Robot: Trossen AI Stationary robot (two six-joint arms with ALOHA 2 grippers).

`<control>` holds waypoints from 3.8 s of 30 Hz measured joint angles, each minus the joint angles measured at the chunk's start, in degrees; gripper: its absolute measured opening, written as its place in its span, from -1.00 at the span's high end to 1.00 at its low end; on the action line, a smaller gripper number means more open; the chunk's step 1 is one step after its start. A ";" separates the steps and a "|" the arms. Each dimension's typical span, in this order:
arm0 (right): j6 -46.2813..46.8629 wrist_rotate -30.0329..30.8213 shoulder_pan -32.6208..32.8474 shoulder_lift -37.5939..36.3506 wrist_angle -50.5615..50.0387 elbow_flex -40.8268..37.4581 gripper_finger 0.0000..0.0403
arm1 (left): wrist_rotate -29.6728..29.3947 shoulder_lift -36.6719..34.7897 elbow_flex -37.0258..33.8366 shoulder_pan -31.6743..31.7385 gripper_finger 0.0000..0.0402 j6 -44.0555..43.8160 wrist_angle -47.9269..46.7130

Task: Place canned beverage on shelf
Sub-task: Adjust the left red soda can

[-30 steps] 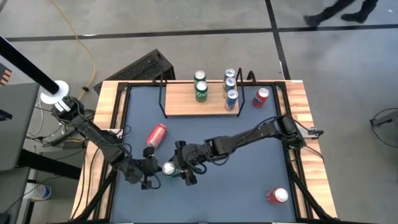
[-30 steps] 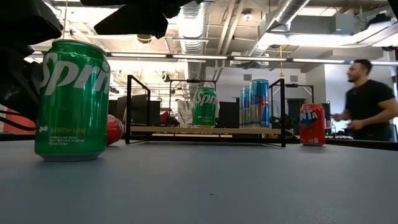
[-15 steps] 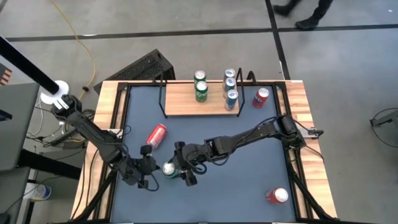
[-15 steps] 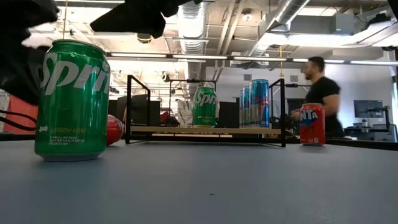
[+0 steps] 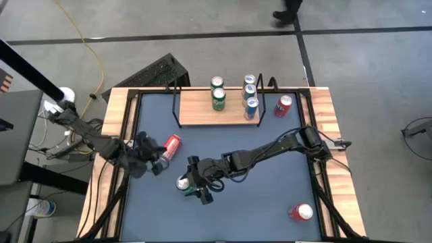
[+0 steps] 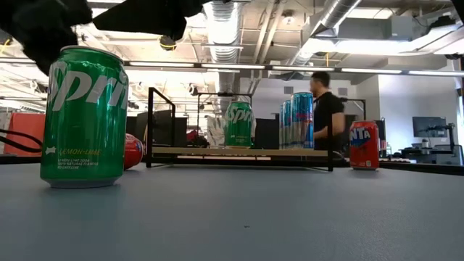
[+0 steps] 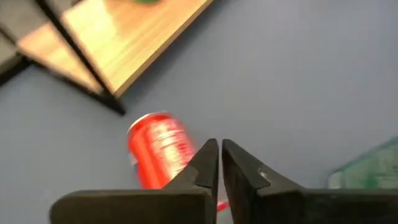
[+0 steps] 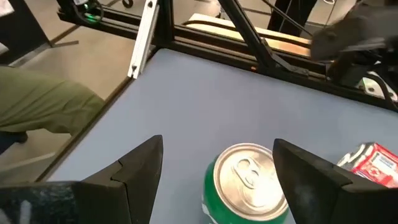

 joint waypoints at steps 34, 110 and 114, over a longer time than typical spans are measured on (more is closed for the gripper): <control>-2.06 2.69 2.99 0.00 -5.16 0.00 -0.45 | 31.83 19.13 0.19 35.61 -0.43 16.65 7.01; -0.39 4.04 3.50 -0.02 -7.44 0.00 -0.44 | 51.85 2.52 -3.69 43.48 -0.91 25.37 12.31; -0.39 4.03 3.50 -0.02 -7.57 0.00 -0.44 | 51.59 4.63 -3.67 43.94 -0.91 25.36 11.95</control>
